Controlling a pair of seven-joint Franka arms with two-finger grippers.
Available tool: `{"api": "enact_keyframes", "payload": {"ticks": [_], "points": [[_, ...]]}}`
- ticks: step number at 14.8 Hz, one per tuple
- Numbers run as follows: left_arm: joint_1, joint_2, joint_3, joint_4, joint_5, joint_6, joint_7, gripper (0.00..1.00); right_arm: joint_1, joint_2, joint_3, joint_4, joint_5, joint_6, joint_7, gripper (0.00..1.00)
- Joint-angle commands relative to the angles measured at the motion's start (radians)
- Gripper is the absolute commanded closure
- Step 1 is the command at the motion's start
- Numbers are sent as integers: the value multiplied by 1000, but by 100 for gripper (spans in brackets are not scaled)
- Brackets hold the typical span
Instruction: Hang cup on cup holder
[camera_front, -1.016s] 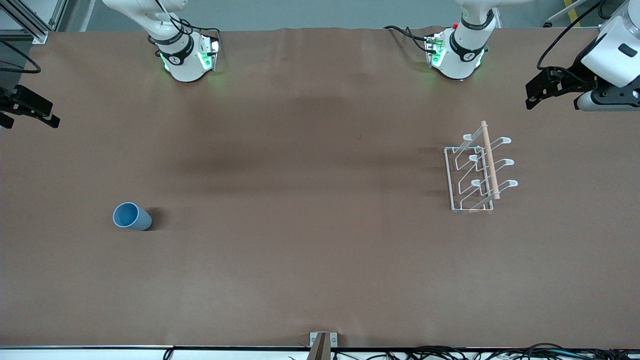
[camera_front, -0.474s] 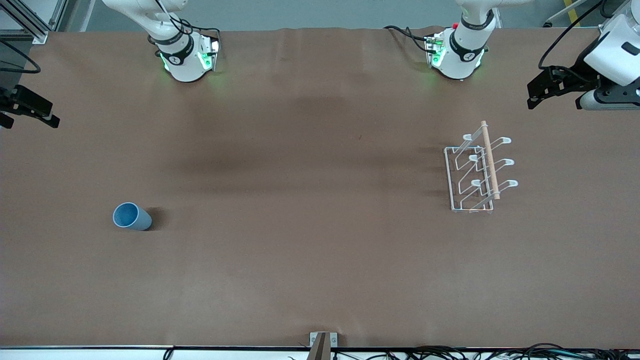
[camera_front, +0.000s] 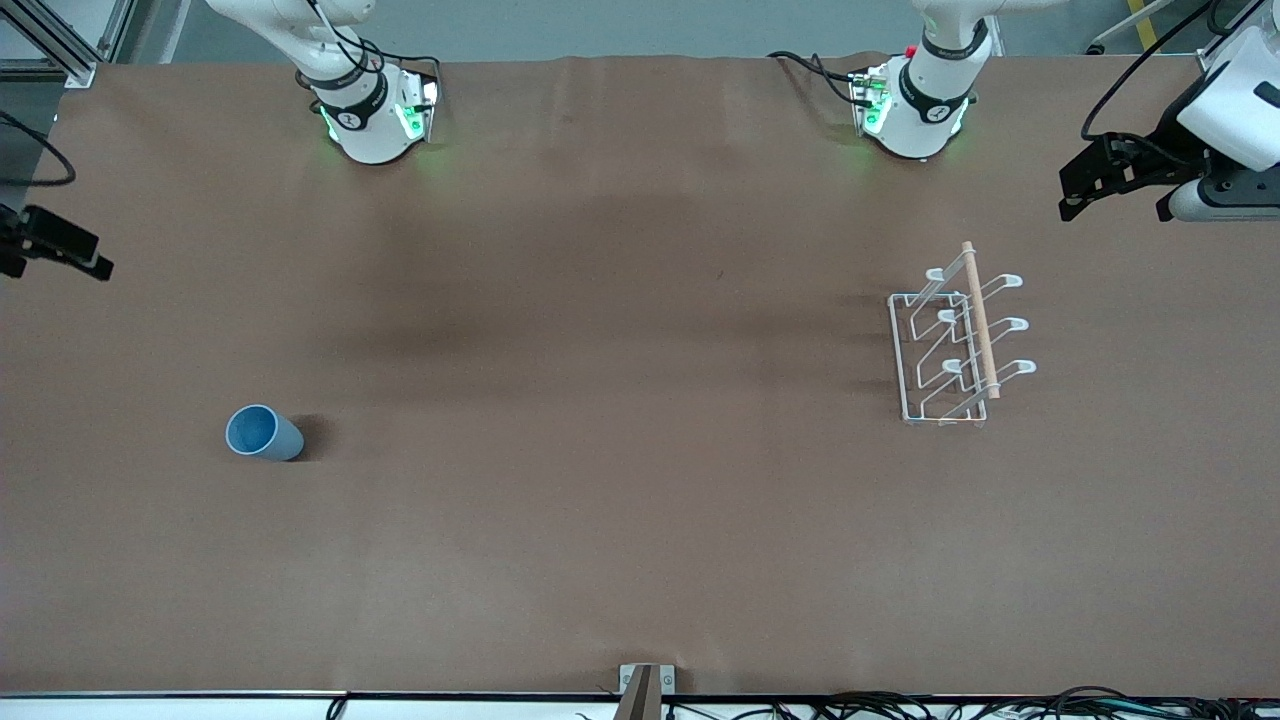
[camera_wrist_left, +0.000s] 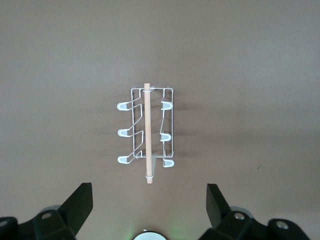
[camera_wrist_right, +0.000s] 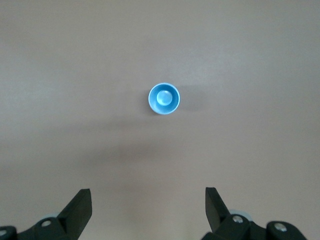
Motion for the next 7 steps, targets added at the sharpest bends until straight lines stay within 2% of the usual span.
{"api": "enact_keyframes", "payload": {"ticks": [1,7], "points": [[-2,25,-3,33,11,-7,10,0,-9,19,10,-101,-9,120,-4,0],[-1,25,-1,33,13,-7,10,0,-31,174,10,-221,-9,357,-6,1]]}}
